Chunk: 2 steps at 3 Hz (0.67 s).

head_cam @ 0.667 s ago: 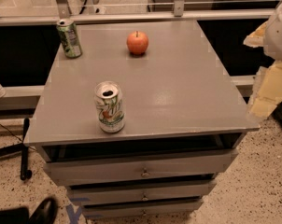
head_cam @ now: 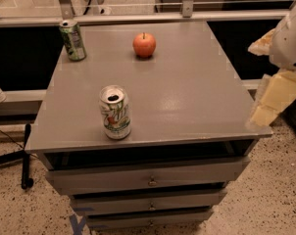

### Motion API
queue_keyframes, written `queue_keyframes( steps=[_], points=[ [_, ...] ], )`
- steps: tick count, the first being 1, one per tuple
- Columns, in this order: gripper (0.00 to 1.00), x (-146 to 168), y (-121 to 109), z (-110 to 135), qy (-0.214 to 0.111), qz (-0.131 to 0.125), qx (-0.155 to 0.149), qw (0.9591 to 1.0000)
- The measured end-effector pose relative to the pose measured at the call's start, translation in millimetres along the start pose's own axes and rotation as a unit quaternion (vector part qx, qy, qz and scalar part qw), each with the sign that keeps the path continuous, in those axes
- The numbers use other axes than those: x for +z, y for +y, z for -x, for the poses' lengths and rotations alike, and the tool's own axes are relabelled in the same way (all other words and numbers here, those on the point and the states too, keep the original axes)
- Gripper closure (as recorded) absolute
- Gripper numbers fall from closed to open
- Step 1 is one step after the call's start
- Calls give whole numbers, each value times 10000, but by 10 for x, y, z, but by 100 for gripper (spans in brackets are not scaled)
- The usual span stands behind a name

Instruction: Knock 7up can over

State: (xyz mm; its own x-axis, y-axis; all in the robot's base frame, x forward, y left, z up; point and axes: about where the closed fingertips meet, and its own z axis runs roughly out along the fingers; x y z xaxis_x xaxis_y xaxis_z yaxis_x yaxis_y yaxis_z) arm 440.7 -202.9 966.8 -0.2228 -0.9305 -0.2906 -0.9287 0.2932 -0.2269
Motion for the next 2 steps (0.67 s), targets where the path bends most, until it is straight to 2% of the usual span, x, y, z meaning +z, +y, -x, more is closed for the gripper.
queue_keyframes(
  steps=[1,2],
  points=[
    [0,386,90,286,-945,210,366,9946],
    [0,745,173,706,-1959,382,618,9779]
  ],
)
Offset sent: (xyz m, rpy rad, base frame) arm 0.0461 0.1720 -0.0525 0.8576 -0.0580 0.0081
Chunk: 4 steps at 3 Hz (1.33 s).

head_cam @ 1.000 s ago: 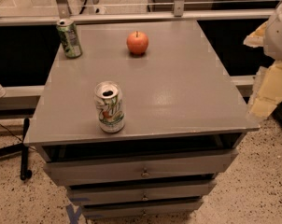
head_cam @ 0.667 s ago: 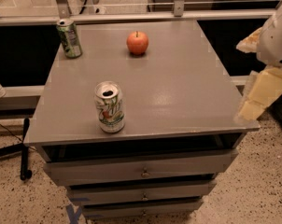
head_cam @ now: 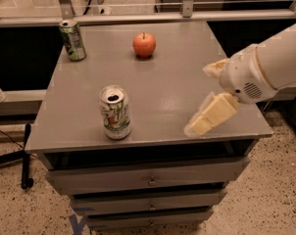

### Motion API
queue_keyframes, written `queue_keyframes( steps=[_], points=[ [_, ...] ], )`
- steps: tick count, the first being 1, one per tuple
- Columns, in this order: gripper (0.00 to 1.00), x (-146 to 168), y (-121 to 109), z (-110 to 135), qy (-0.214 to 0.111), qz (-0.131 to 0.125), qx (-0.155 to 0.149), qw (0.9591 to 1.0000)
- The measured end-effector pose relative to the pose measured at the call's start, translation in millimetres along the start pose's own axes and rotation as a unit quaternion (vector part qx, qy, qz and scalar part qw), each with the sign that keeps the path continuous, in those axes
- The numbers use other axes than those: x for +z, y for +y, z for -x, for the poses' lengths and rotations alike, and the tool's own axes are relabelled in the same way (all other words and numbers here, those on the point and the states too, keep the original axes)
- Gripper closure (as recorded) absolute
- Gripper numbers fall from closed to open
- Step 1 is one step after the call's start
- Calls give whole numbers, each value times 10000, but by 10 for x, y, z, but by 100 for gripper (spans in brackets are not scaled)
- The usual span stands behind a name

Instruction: Knock 7up can over

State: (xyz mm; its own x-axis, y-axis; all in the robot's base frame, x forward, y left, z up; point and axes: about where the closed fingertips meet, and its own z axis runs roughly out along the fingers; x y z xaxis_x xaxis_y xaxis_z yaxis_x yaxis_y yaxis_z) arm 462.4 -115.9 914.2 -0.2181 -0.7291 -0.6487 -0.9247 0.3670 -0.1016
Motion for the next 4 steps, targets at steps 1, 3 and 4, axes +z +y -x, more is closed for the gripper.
queue_keyframes(
  steps=[1,3,4],
  points=[
    [0,452,172,392,-1035,141,7,9945],
    [0,1123,483,1096,-2607,432,217,9642],
    [18,1390,599,1224,-2867,571,298,9558]
  ],
)
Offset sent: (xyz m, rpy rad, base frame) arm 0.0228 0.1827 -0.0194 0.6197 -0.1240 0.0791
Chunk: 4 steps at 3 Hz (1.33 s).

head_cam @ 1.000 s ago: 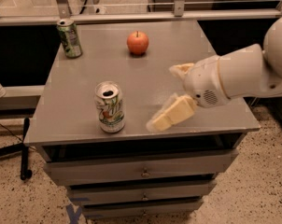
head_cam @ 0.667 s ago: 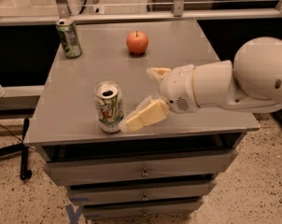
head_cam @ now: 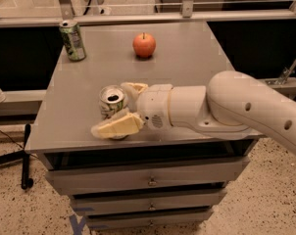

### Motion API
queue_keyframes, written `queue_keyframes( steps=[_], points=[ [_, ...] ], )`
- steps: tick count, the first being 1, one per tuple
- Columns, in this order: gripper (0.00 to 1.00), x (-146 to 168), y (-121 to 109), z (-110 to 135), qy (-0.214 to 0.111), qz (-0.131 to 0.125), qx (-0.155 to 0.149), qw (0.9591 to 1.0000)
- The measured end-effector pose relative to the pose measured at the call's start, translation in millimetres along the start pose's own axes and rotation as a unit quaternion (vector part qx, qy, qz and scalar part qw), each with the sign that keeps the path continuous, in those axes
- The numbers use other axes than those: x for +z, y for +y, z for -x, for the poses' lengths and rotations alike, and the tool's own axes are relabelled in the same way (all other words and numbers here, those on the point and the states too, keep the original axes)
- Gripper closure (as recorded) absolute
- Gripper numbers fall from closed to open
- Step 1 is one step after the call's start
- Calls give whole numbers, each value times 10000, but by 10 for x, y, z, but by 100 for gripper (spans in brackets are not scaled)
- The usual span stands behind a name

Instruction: Knock 7up can over

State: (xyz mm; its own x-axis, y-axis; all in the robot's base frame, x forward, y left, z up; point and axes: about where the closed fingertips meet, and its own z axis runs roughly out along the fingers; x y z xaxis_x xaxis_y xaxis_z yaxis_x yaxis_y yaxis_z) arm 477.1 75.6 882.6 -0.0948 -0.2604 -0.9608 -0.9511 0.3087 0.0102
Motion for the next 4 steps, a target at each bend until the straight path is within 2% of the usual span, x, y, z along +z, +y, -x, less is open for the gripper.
queue_keyframes(
  steps=[1,2,3,4],
  points=[
    [41,114,-34,-61,-75,12,49,10000],
    [64,7,-268,-60,3,-154,-55,9999],
    [87,-288,-650,53,237,-427,-347,9982],
    [100,-581,-1028,215,771,-569,-787,9923]
  ],
)
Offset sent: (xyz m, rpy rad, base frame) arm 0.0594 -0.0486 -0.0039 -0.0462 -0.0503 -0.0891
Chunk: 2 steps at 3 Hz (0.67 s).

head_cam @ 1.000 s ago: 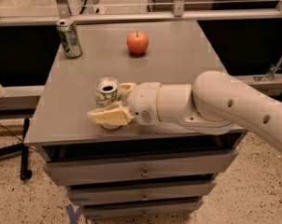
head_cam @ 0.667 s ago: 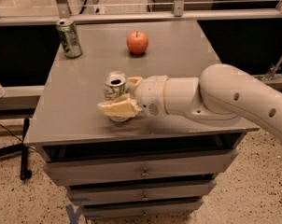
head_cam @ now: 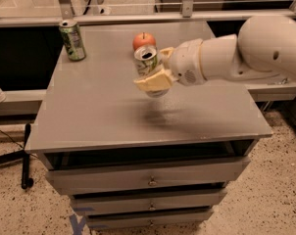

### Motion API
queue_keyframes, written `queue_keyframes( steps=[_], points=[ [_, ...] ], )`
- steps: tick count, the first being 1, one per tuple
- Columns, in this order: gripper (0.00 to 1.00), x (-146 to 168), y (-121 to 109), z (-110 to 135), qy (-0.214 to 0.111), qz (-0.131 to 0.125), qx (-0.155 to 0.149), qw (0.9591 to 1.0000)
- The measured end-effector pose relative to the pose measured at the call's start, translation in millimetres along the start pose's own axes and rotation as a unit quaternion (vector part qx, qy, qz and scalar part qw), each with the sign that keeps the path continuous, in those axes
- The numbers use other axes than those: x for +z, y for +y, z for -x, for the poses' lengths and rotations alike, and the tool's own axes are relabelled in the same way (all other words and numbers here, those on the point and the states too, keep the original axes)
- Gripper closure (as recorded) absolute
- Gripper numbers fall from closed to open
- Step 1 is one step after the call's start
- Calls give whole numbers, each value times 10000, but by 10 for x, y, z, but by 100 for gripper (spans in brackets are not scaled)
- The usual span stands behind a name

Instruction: Knock 7up can over

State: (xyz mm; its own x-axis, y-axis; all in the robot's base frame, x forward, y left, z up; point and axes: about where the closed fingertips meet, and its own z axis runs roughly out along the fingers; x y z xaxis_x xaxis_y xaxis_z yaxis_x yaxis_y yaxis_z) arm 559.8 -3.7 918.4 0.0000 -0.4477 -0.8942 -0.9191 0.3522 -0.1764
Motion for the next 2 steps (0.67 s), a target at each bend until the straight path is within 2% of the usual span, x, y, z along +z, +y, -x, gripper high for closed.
queue_keyframes(
  steps=[1,2],
  points=[
    [100,-60,-214,-71,870,270,-499,9946],
    [100,13,-210,-323,1924,663,-993,9740]
  ],
)
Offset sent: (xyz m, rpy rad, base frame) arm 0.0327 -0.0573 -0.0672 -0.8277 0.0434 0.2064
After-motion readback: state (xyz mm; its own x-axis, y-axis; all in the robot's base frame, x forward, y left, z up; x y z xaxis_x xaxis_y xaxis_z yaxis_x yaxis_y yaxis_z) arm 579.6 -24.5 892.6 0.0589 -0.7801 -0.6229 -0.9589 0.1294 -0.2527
